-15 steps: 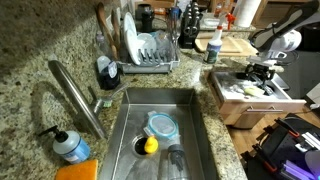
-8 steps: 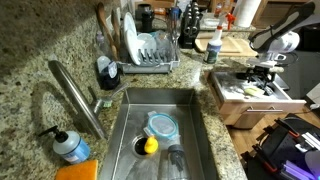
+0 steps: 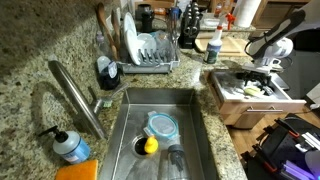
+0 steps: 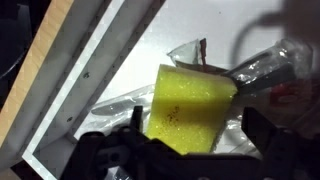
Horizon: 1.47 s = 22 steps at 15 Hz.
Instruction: Pick up the spray bottle and move it to the left. Pick up the sponge from the drawer and put it on the countertop
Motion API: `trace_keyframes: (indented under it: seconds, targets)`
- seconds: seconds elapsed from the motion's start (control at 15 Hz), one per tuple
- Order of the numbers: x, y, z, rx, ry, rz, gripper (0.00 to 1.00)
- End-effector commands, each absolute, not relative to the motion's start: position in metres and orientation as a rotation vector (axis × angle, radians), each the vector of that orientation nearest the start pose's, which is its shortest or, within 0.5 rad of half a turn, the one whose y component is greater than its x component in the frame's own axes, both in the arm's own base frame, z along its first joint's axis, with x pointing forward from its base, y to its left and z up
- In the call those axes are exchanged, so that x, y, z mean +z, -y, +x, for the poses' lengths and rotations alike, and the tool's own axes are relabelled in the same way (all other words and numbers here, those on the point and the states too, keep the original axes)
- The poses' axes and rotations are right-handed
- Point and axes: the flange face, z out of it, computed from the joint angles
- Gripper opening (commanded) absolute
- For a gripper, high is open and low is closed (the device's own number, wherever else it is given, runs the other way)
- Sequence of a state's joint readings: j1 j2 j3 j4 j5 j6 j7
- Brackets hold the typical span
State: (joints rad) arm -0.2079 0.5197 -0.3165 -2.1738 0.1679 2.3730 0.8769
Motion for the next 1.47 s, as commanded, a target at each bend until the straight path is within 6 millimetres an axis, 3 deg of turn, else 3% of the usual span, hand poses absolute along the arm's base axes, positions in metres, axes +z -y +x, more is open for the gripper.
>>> trace_keyframes:
  seconds: [0.0,0.6,0.67,0.73,1.4]
  targets:
    - [0.131,0.267,0.45,0.421,-2.214,-2.353,1.0]
    - [0.123,0.27,0.448,0.431,-2.223,-2.335,1.0]
    - [0.122,0.272,0.448,0.433,-2.223,-2.334,0.75]
    - [0.121,0.274,0.447,0.448,-2.228,-2.326,0.74]
    - [0.121,0.277,0.451,0.459,-2.239,-2.314,0.08]
